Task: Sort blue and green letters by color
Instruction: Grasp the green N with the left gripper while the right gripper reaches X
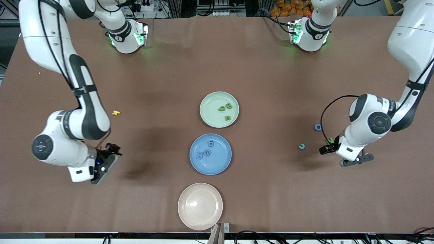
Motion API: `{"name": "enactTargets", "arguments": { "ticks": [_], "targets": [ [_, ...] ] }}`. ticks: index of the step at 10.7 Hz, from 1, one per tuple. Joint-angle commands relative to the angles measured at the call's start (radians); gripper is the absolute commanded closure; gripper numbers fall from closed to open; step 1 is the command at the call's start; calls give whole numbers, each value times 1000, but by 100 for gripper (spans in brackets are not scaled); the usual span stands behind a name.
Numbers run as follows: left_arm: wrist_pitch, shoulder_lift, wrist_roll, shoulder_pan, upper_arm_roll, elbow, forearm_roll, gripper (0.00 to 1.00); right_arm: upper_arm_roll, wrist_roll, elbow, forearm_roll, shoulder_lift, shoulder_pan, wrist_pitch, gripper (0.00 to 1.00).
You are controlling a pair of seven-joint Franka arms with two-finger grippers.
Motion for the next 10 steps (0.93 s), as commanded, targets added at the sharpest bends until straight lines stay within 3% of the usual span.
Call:
{"name": "enactTargets", "arguments": {
  "ticks": [1, 3, 9, 10],
  "targets": [
    [13, -55, -13, 58, -23, -112, 28, 6, 11, -185, -67, -72, -41, -71, -23, 0],
    [33, -46, -13, 84, -22, -132, 28, 18, 11, -262, -96, -101, -36, -103, -7, 0],
    [53, -30, -10, 91, -20, -148, 28, 22, 13, -264, -171, -130, -10, -145, 165, 0],
    [55, -24, -9, 102, -20, -149, 28, 28, 13, -261, -185, -129, -4, -143, 193, 0]
  ]
}}
